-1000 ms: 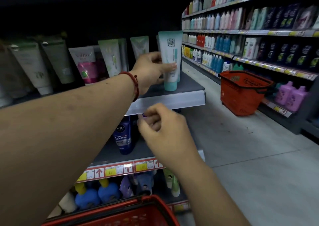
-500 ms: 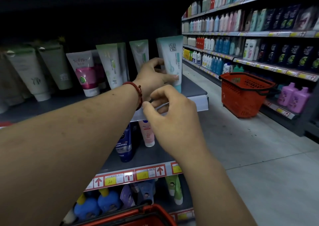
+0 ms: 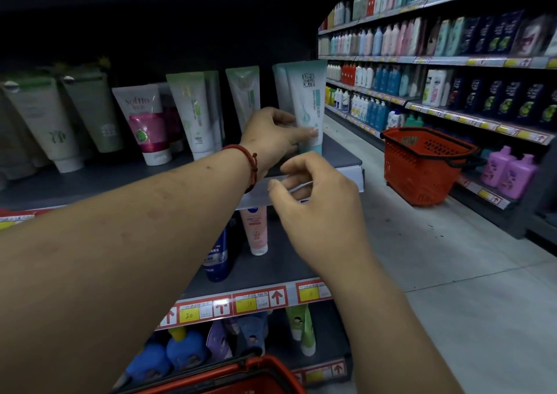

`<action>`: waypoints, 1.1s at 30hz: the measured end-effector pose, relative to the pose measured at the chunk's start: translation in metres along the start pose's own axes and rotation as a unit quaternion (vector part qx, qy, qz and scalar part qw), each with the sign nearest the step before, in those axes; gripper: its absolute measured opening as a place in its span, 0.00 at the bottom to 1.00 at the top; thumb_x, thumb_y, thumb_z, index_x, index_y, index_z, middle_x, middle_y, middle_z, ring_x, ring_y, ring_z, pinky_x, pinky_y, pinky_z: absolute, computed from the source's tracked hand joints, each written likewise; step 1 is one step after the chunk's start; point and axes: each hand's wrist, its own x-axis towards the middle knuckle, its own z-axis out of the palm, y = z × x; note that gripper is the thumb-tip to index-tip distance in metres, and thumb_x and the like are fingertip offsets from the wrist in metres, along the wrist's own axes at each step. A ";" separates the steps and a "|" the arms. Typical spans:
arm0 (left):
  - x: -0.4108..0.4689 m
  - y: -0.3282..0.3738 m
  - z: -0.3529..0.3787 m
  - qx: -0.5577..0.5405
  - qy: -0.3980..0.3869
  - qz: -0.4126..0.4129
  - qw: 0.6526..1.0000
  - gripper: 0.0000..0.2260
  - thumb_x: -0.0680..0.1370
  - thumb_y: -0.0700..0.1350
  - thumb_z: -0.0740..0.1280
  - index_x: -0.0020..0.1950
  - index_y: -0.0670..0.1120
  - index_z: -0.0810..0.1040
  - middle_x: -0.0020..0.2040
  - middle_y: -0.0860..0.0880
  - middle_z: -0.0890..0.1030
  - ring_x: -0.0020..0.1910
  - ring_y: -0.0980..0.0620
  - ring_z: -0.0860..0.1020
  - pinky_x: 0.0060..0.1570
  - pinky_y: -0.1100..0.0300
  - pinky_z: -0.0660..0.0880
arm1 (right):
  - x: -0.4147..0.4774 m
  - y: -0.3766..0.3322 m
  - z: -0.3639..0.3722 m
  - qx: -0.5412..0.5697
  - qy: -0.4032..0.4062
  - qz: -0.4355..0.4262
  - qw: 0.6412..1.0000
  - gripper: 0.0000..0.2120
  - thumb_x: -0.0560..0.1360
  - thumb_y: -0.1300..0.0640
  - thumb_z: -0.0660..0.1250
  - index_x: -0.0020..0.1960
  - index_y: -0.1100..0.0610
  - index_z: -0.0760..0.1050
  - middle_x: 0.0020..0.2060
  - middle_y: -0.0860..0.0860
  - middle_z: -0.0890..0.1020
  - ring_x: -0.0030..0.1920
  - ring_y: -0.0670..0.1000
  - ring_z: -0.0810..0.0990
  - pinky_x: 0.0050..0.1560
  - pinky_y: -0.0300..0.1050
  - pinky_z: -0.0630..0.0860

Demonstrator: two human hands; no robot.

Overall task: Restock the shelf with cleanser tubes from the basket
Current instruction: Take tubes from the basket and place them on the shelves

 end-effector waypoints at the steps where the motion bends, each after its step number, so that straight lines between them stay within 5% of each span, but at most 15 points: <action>1: -0.001 0.001 -0.003 0.014 0.004 0.001 1.000 0.25 0.69 0.46 0.82 0.60 0.42 0.76 0.54 0.45 0.83 0.53 0.48 0.84 0.52 0.50 0.84 | -0.001 0.000 -0.001 -0.003 -0.003 0.002 1.000 0.06 0.76 0.52 0.70 0.52 0.47 0.75 0.44 0.44 0.80 0.46 0.44 0.80 0.47 0.45 0.80; 5: -0.023 0.008 -0.033 0.119 0.047 0.060 0.990 0.21 0.72 0.52 0.79 0.59 0.46 0.77 0.50 0.51 0.81 0.50 0.53 0.82 0.53 0.57 0.81 | -0.010 -0.007 -0.003 -0.028 -0.009 -0.007 1.000 0.11 0.76 0.51 0.70 0.57 0.48 0.75 0.46 0.44 0.80 0.47 0.47 0.80 0.50 0.51 0.79; 9: -0.079 0.011 -0.084 0.307 0.031 0.161 0.937 0.19 0.76 0.54 0.75 0.63 0.48 0.76 0.56 0.55 0.79 0.54 0.58 0.77 0.52 0.70 0.72 | -0.031 -0.020 -0.003 -0.076 -0.044 -0.036 0.995 0.16 0.76 0.51 0.70 0.62 0.49 0.72 0.53 0.46 0.79 0.51 0.47 0.77 0.51 0.48 0.77; 13: -0.148 0.000 -0.136 0.440 -0.003 0.171 0.881 0.26 0.76 0.58 0.73 0.70 0.50 0.73 0.67 0.51 0.77 0.66 0.51 0.75 0.63 0.55 0.73 | -0.062 -0.033 0.007 -0.135 -0.084 -0.081 0.984 0.20 0.76 0.52 0.70 0.67 0.51 0.71 0.62 0.46 0.76 0.61 0.47 0.75 0.57 0.42 0.73; 19: -0.258 -0.041 -0.181 0.542 -0.051 0.110 0.832 0.31 0.75 0.61 0.71 0.74 0.49 0.70 0.70 0.48 0.75 0.68 0.45 0.73 0.66 0.48 0.71 | -0.128 -0.038 0.036 -0.194 -0.183 -0.113 0.957 0.25 0.76 0.49 0.70 0.71 0.53 0.69 0.64 0.51 0.75 0.64 0.54 0.74 0.65 0.53 0.73; 24: -0.332 -0.099 -0.198 0.546 -0.097 0.038 0.831 0.32 0.74 0.64 0.70 0.73 0.50 0.69 0.66 0.47 0.76 0.65 0.43 0.75 0.62 0.46 0.73 | -0.191 -0.025 0.074 -0.222 -0.301 -0.103 0.922 0.27 0.76 0.44 0.69 0.71 0.51 0.69 0.64 0.50 0.75 0.63 0.53 0.75 0.62 0.55 0.75; 33: -0.436 -0.225 -0.194 0.519 -0.198 -0.149 0.818 0.32 0.74 0.62 0.69 0.73 0.49 0.69 0.67 0.46 0.76 0.65 0.41 0.75 0.62 0.48 0.71 | -0.304 0.058 0.134 -0.309 -0.534 -0.010 0.787 0.34 0.74 0.42 0.72 0.74 0.53 0.64 0.65 0.54 0.73 0.63 0.58 0.75 0.62 0.56 0.75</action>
